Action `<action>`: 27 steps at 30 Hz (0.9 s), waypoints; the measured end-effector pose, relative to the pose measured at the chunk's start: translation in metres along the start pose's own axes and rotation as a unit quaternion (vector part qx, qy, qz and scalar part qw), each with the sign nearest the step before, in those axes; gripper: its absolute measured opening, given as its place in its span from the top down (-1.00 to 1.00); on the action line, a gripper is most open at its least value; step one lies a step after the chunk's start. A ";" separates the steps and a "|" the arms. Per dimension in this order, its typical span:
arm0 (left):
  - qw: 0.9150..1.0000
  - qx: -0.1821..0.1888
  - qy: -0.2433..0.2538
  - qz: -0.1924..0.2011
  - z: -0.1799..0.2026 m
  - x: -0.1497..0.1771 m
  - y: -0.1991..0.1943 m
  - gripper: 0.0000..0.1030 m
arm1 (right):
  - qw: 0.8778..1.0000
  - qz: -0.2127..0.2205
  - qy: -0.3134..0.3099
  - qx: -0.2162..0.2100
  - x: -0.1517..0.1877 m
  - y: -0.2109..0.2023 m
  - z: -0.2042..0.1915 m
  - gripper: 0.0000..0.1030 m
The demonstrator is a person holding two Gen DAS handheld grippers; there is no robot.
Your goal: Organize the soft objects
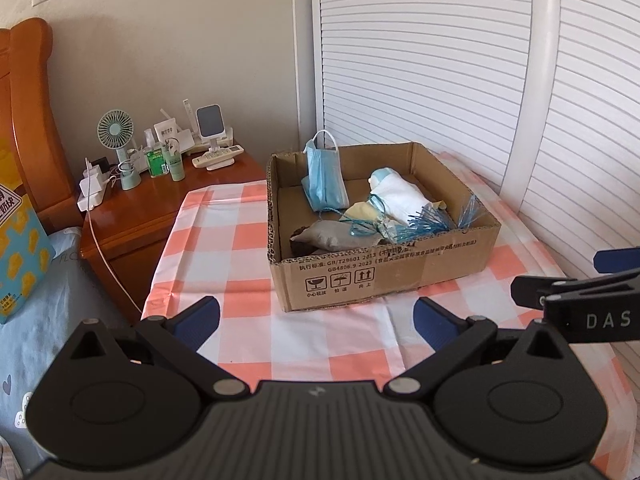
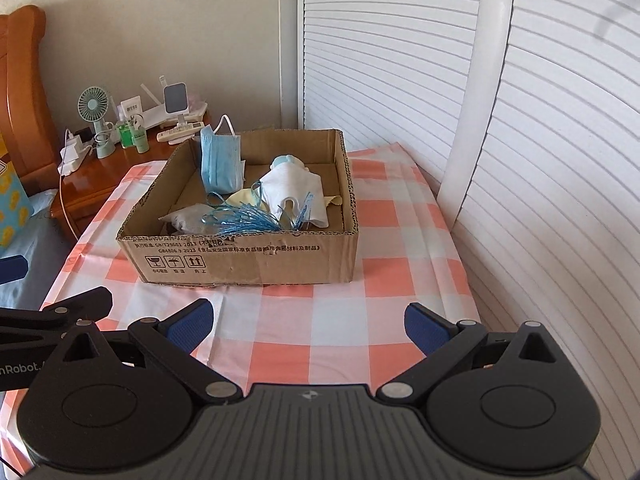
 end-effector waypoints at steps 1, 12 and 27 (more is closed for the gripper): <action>1.000 0.000 0.000 0.000 0.000 0.000 -0.001 -0.99 | 1.000 0.000 0.002 0.001 0.000 0.000 0.001 -1.00; 1.000 -0.004 0.001 0.001 0.001 -0.001 -0.003 -0.99 | 1.000 0.005 0.005 -0.004 0.002 -0.003 0.003 -1.00; 1.000 -0.006 0.003 0.005 0.002 -0.004 -0.005 -0.99 | 1.000 0.012 0.003 -0.001 0.001 -0.007 0.003 -1.00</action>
Point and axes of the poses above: each gripper's, at about its wrist camera, not at the fingertips, and y roughly the way its jaws point, z to its right, x to its underside, the point moved 1 cm from there along y, roughly the way its jaws point, and after that the axes turned 9 degrees about -z, right-handed, at the moved point
